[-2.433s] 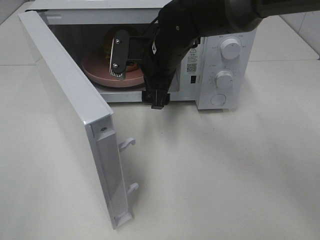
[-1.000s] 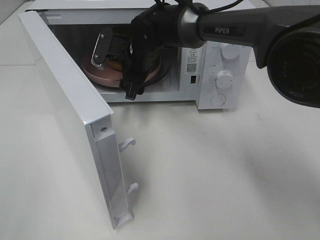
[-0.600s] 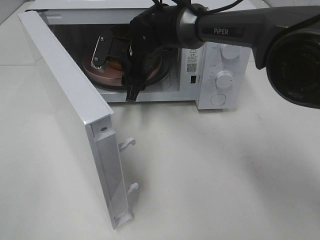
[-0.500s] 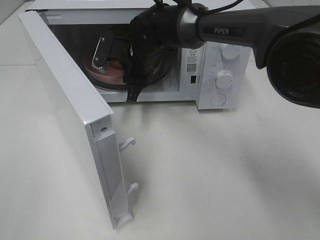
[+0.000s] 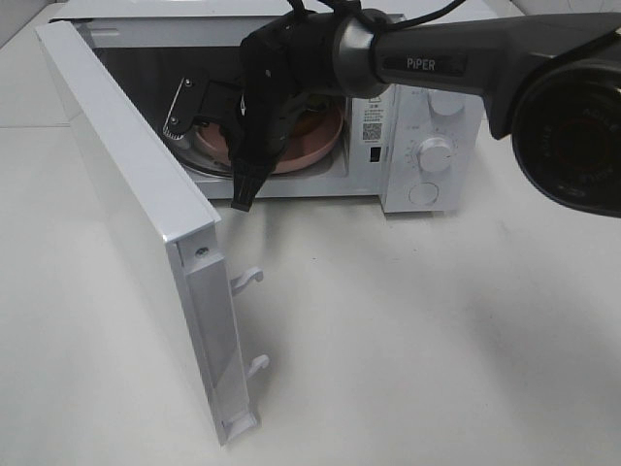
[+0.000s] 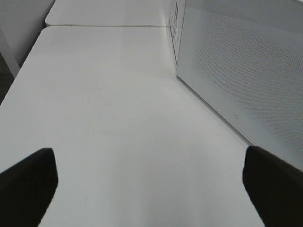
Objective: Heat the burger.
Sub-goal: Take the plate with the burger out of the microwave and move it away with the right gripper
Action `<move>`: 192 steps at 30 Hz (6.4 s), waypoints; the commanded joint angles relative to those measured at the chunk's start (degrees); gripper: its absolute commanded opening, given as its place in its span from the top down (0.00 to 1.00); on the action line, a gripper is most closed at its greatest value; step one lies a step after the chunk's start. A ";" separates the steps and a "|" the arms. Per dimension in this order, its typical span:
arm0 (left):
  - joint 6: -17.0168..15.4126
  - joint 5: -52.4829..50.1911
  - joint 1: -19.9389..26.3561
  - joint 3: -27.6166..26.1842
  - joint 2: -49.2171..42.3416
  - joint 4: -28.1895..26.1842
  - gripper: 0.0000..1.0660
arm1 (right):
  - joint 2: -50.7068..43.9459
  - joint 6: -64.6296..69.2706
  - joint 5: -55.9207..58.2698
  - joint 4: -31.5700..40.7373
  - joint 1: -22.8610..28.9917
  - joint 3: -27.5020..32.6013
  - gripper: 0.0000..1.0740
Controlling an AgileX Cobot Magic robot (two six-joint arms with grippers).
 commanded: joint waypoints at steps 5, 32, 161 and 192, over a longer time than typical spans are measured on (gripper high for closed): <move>0.00 -0.29 0.34 0.11 -1.26 0.29 0.04 | 0.40 -0.11 5.21 2.52 0.74 -0.34 1.00; 0.00 -0.29 0.34 0.11 -1.26 0.29 0.04 | -10.43 -19.31 7.28 7.96 0.97 12.43 1.00; 0.00 -0.29 0.34 0.11 -1.26 0.29 0.04 | -95.63 21.54 11.23 -17.13 0.97 87.03 0.99; 0.00 -0.29 0.34 0.11 -1.26 0.29 0.04 | -71.96 58.56 21.26 -29.34 0.97 78.21 0.99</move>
